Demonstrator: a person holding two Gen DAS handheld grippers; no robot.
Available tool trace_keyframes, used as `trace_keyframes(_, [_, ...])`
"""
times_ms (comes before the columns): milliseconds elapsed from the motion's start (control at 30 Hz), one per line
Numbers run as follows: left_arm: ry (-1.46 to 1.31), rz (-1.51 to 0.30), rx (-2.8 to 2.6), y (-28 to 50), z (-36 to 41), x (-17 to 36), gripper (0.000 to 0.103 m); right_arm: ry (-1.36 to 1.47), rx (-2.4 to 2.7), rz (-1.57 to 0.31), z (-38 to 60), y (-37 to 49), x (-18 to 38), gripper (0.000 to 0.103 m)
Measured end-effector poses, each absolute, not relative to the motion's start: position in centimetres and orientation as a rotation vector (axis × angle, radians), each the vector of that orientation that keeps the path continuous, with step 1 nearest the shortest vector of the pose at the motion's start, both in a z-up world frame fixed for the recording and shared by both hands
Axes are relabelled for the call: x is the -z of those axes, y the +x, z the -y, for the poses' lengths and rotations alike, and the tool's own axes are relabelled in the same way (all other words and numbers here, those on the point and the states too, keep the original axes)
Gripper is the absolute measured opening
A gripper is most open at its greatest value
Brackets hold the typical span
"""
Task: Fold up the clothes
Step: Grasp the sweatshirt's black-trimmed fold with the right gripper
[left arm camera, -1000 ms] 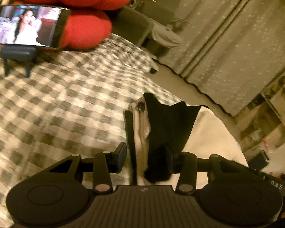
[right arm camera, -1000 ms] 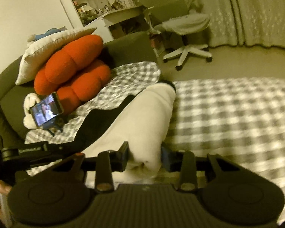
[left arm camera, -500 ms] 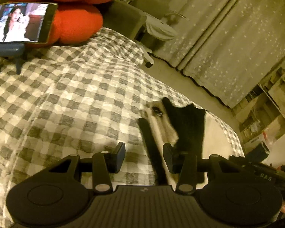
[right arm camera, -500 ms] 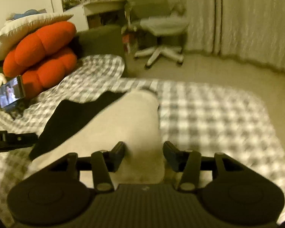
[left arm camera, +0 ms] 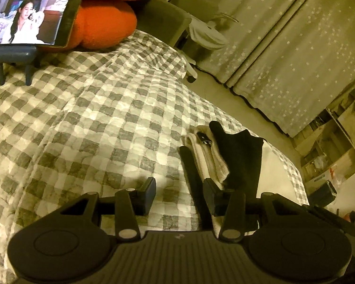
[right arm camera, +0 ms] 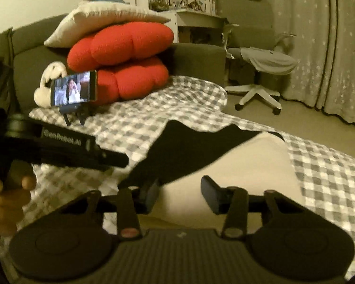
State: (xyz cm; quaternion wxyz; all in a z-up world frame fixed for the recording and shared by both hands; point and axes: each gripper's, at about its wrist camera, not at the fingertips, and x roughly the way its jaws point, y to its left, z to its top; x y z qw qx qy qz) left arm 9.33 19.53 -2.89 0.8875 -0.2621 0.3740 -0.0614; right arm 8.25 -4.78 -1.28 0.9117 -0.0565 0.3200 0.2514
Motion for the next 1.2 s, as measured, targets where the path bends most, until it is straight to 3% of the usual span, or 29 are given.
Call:
trace_keyframes(133, [-0.556,-0.776,0.130,9.3,-19.7,2.9,0.044,-0.097,-0.541,-0.671,4.5,8.3,1.6,0.027])
trace_keyframes(567, [-0.574,-0.778,0.134,9.3,-19.7,2.9,0.044,-0.155,-0.597,-0.628,4.0,7.0,1.4,0.026])
trace_keyframes(600, [-0.580,-0.778,0.132,9.2,-19.8,2.9,0.044,-0.178,-0.600,-0.613,4.0,6.7,1.2,0.031])
trace_keyframes(633, [-0.587,-0.777,0.130,9.2,-19.9,2.9,0.044,-0.201,-0.602,-0.597,4.0,6.4,1.0,0.047])
trace_keyframes(700, [-0.602,-0.777,0.126,9.3,-20.1,3.0,0.044,-0.266,-0.619,-0.568,3.6,5.6,0.9,0.067])
trace_keyframes(733, [-0.609,-0.778,0.124,9.3,-20.2,3.0,0.044,-0.308,-0.634,-0.555,3.2,5.1,1.0,0.070])
trace_keyframes(1100, [-0.626,-0.782,0.122,9.3,-20.4,3.2,0.044,-0.876,-0.617,-0.387,-2.0,0.9,6.0,0.066])
trace_keyframes(1200, [-0.651,-0.798,0.129,9.5,-20.4,3.6,0.044,-0.952,-0.580,-0.342,-2.9,0.7,7.0,0.059])
